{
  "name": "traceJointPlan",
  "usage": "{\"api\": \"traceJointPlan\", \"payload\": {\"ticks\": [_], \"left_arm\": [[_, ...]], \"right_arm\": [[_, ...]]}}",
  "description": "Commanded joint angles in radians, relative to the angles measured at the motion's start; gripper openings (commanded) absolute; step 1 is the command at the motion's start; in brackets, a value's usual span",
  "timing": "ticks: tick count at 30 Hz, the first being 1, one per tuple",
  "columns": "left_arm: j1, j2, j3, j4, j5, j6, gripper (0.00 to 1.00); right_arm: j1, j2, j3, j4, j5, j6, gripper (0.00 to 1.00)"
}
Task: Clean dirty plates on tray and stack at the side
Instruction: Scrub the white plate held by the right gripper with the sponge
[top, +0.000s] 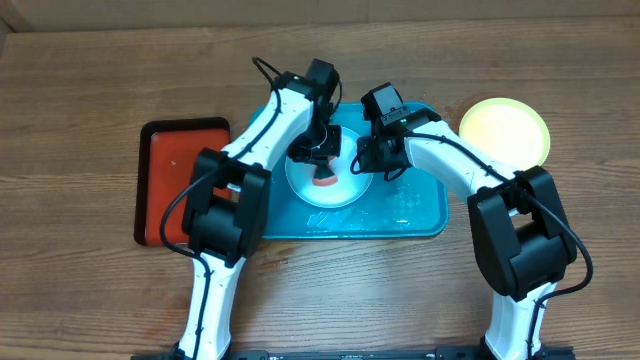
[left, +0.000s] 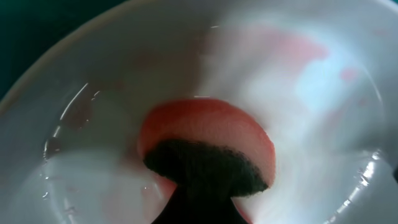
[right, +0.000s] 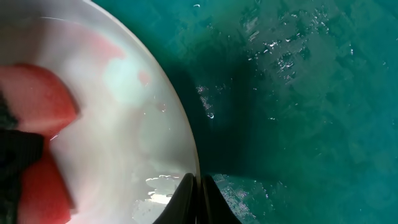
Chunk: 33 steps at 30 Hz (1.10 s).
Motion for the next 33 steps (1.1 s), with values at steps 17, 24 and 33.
{"api": "traceJointPlan", "payload": {"ticks": [17, 24, 33], "left_arm": [[0.034, 0.031, 0.259, -0.143, -0.051, -0.022, 0.04], [0.021, 0.033, 0.200, -0.091, 0.054, -0.020, 0.04], [0.021, 0.033, 0.122, -0.031, -0.117, -0.019, 0.19]], "right_arm": [[0.005, -0.039, -0.014, 0.005, 0.014, 0.001, 0.04], [0.005, -0.039, -0.021, 0.016, 0.015, 0.001, 0.04], [0.005, -0.039, -0.024, 0.019, 0.014, 0.001, 0.04]]}}
